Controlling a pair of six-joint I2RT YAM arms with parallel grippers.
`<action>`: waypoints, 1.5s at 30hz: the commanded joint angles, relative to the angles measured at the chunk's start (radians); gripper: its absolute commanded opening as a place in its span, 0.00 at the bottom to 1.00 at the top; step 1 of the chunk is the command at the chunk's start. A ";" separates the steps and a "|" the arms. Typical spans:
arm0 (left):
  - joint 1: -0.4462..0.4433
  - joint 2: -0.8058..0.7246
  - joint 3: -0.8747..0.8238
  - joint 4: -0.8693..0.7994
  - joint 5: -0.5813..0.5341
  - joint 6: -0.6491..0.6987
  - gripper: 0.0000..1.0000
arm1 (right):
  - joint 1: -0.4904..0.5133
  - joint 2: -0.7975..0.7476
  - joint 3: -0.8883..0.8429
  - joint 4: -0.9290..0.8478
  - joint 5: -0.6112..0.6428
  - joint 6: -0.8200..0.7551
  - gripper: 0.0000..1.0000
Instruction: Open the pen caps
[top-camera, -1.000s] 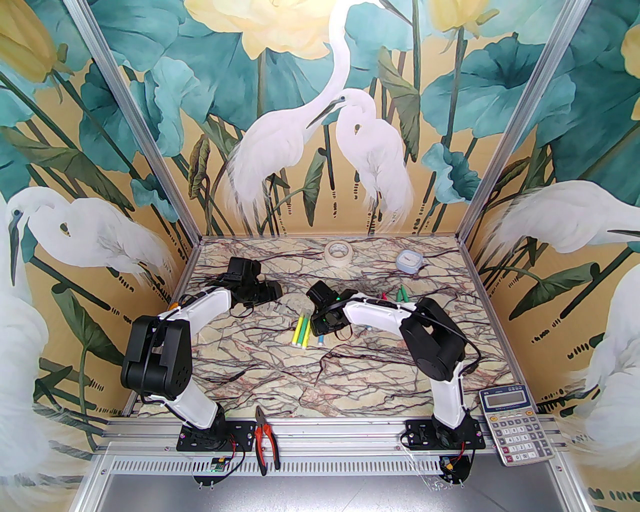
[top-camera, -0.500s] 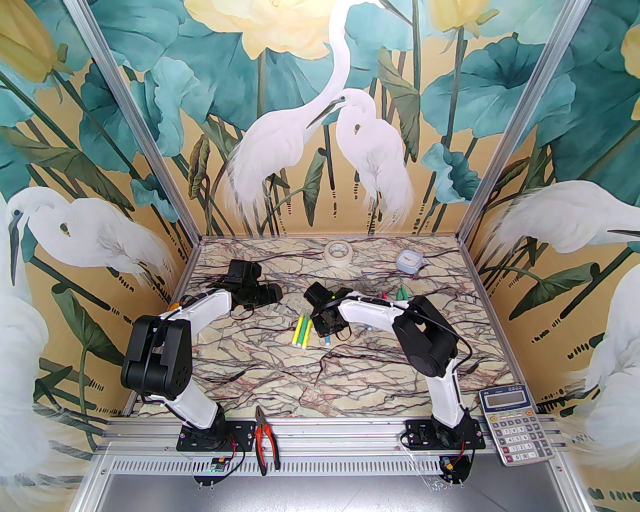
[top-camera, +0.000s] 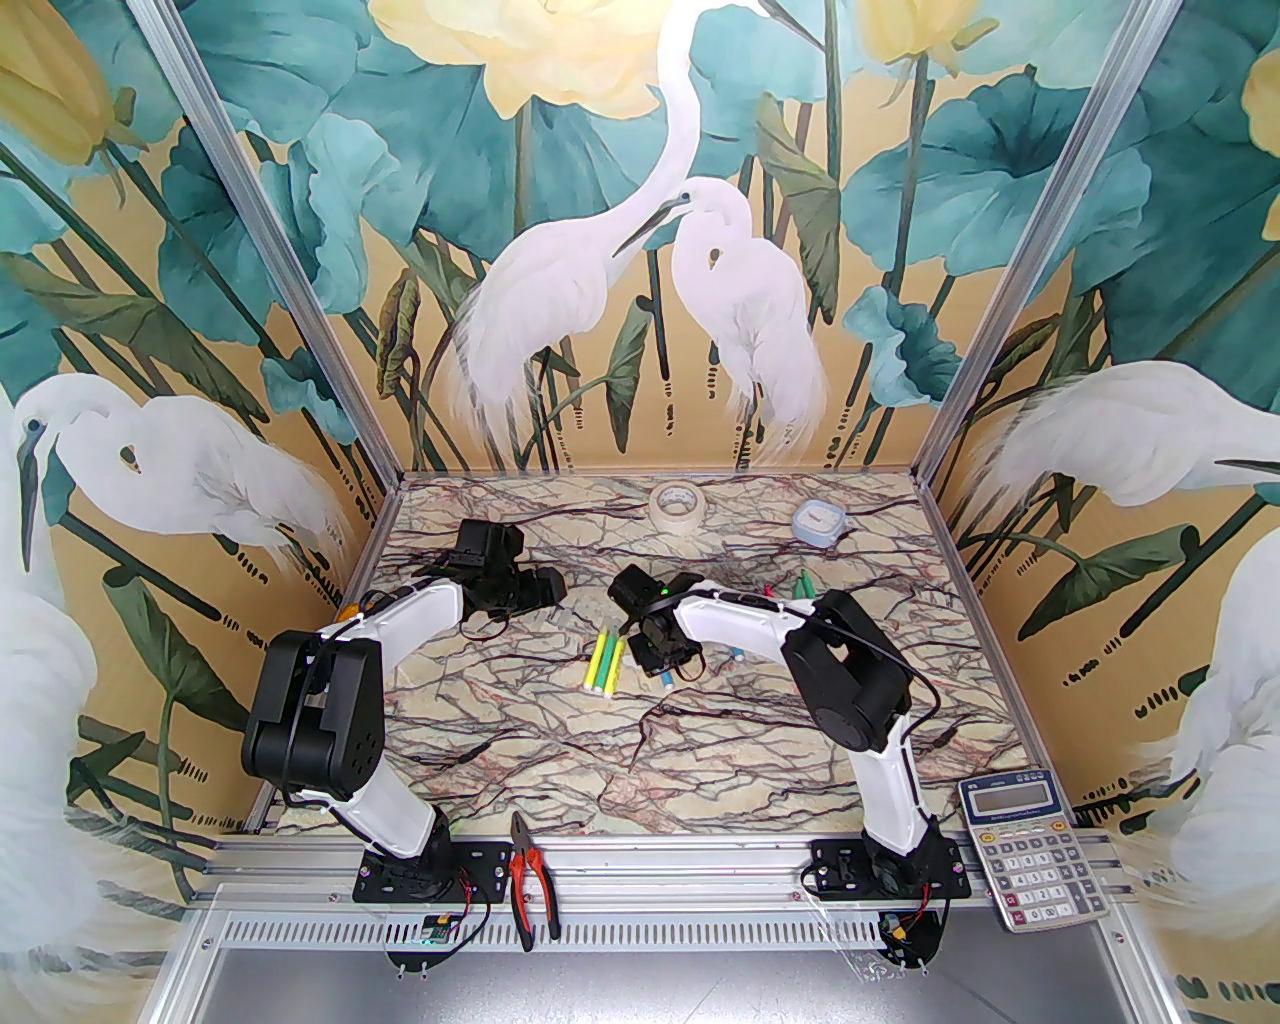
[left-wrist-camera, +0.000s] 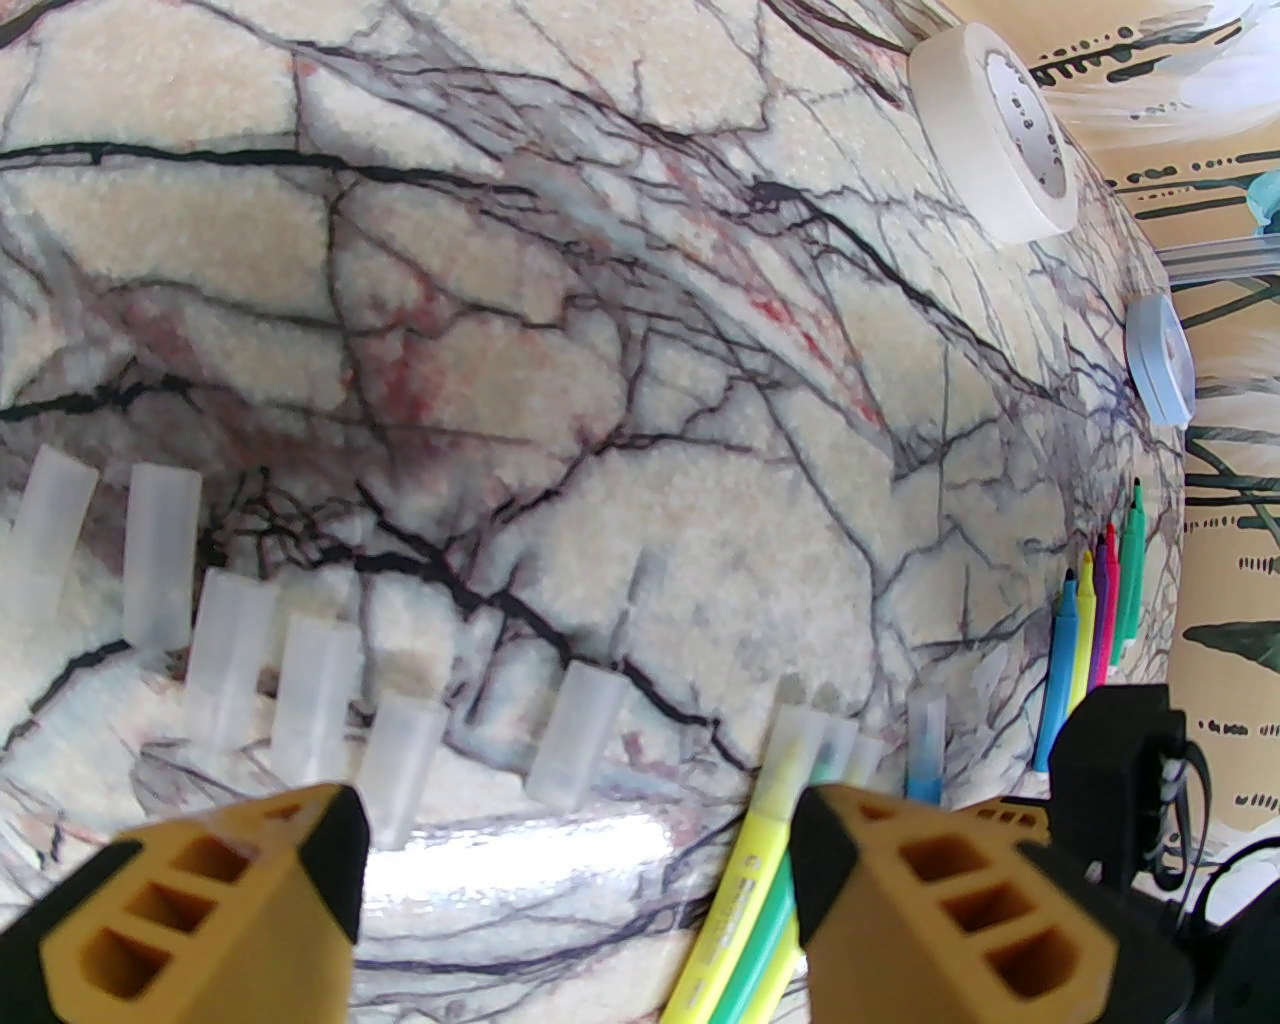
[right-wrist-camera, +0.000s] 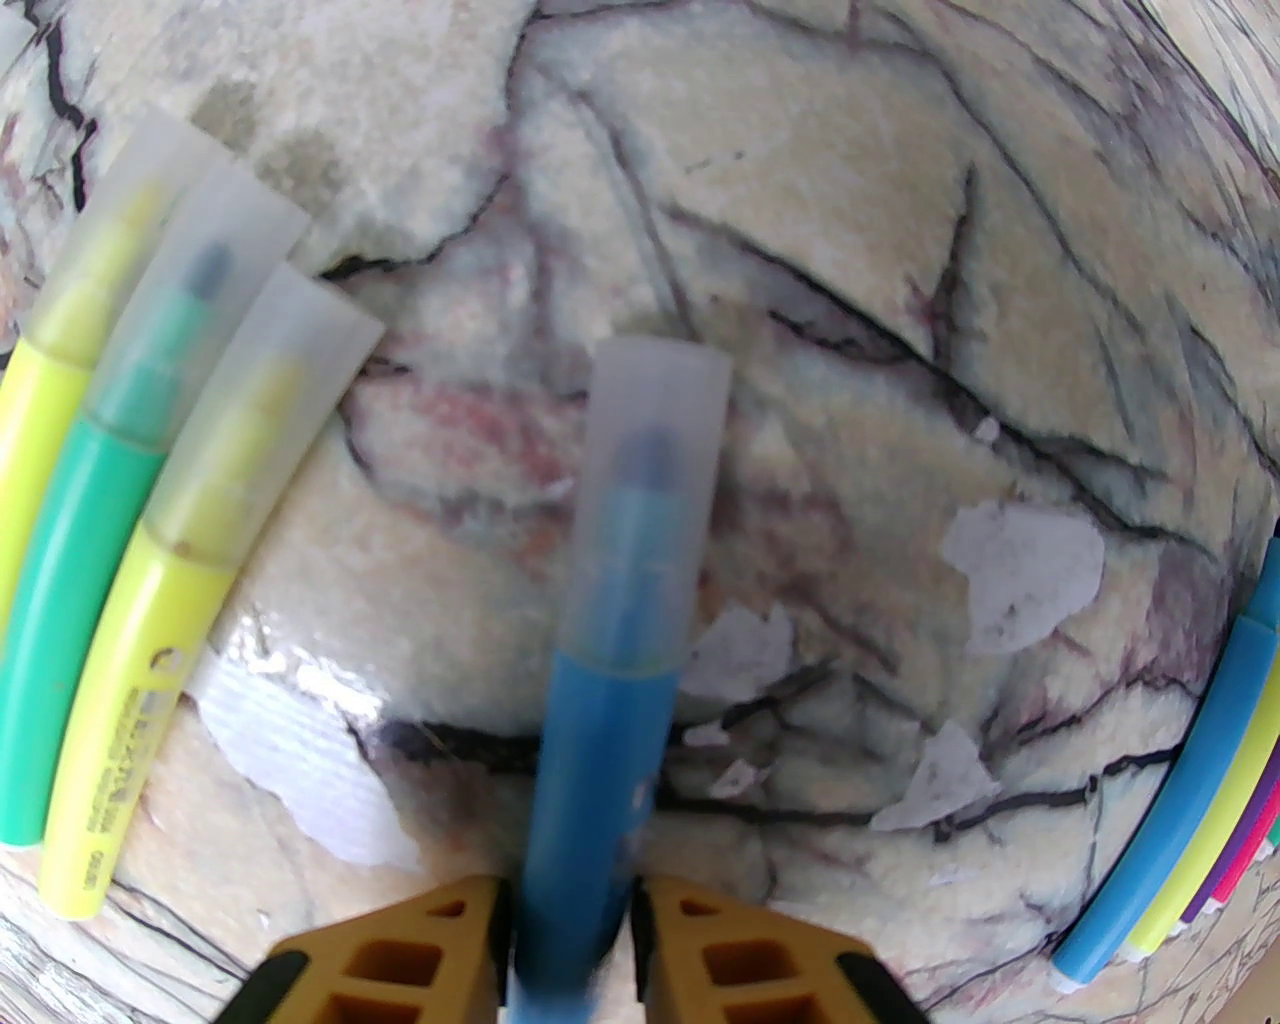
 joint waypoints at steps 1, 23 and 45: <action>0.005 -0.029 -0.012 0.011 0.025 0.006 0.74 | 0.003 0.042 0.031 -0.028 -0.012 -0.006 0.26; 0.006 -0.046 -0.019 0.009 0.109 0.003 0.73 | -0.062 0.048 0.028 0.002 -0.069 -0.056 0.16; -0.103 0.050 0.034 0.129 0.411 -0.048 0.69 | -0.154 -0.277 -0.293 0.403 -0.283 -0.124 0.10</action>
